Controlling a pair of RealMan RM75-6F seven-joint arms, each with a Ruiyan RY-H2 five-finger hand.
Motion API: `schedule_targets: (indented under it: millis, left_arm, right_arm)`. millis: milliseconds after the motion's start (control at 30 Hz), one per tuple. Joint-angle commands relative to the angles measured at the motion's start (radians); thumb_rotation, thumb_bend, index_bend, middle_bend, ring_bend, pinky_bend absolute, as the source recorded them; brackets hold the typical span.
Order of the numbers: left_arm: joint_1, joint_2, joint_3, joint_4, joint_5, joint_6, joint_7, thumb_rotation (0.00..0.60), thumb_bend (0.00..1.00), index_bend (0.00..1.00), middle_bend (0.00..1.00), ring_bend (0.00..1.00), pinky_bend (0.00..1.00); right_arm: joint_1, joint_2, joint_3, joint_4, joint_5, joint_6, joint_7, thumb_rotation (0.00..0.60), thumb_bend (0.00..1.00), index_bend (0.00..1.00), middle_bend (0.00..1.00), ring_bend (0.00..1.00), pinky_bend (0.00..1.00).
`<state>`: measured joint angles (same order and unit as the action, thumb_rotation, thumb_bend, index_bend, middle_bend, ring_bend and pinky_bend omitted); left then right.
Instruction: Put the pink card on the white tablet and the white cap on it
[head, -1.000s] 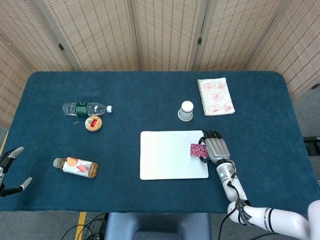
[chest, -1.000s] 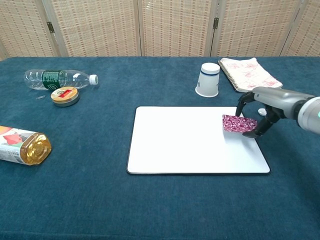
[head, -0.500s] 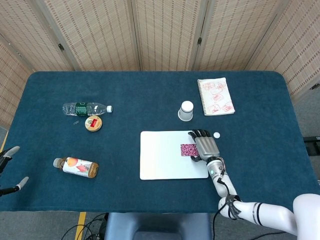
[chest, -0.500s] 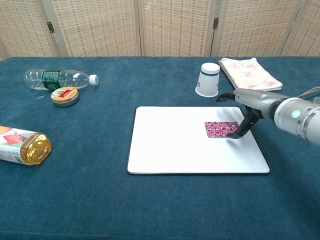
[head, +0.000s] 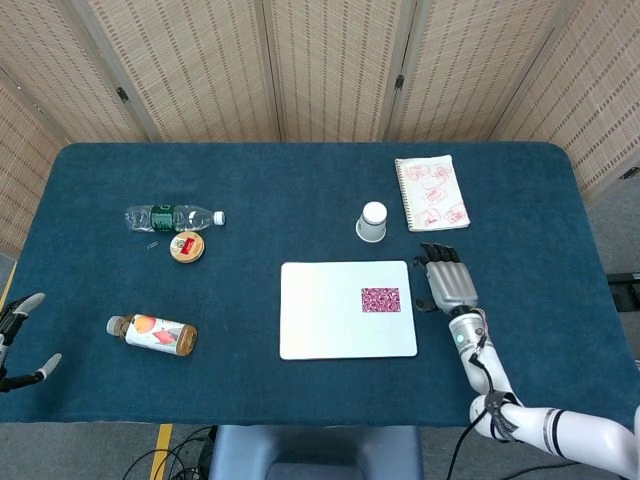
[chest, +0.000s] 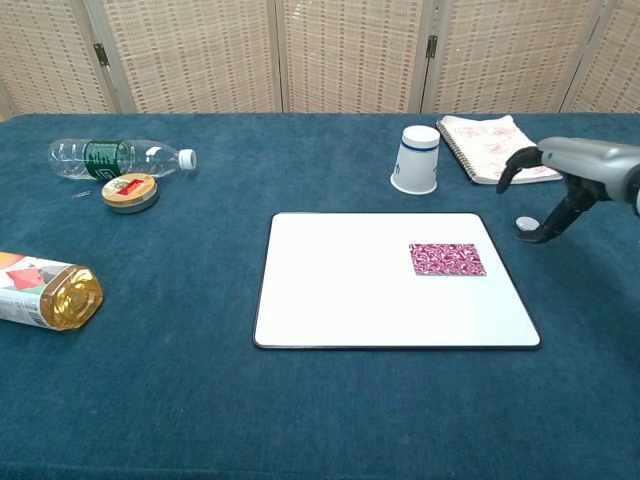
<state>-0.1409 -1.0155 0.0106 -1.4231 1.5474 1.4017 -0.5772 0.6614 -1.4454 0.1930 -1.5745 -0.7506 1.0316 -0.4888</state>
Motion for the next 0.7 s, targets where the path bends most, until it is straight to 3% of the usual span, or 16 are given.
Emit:
schedule_targets:
  millis: [33, 700]
  left_arm:
    - [-0.002, -0.002, 0.0, -0.011, -0.002, -0.005, 0.019, 0.6, 0.34, 0.0, 0.1, 0.07, 0.23]
    - [-0.012, -0.004, -0.006, -0.009, -0.02, -0.035, 0.022, 0.6, 0.34, 0.0, 0.1, 0.07, 0.23]
  right_arm:
    - [-0.011, 0.024, -0.003, 0.021, -0.005, -0.016, 0.026, 0.6, 0.17, 0.33, 0.08, 0.0, 0.0]
    - [0.046, -0.044, 0.002, 0.268, 0.081, -0.142, 0.027, 0.6, 0.2, 0.38, 0.09, 0.0, 0.0]
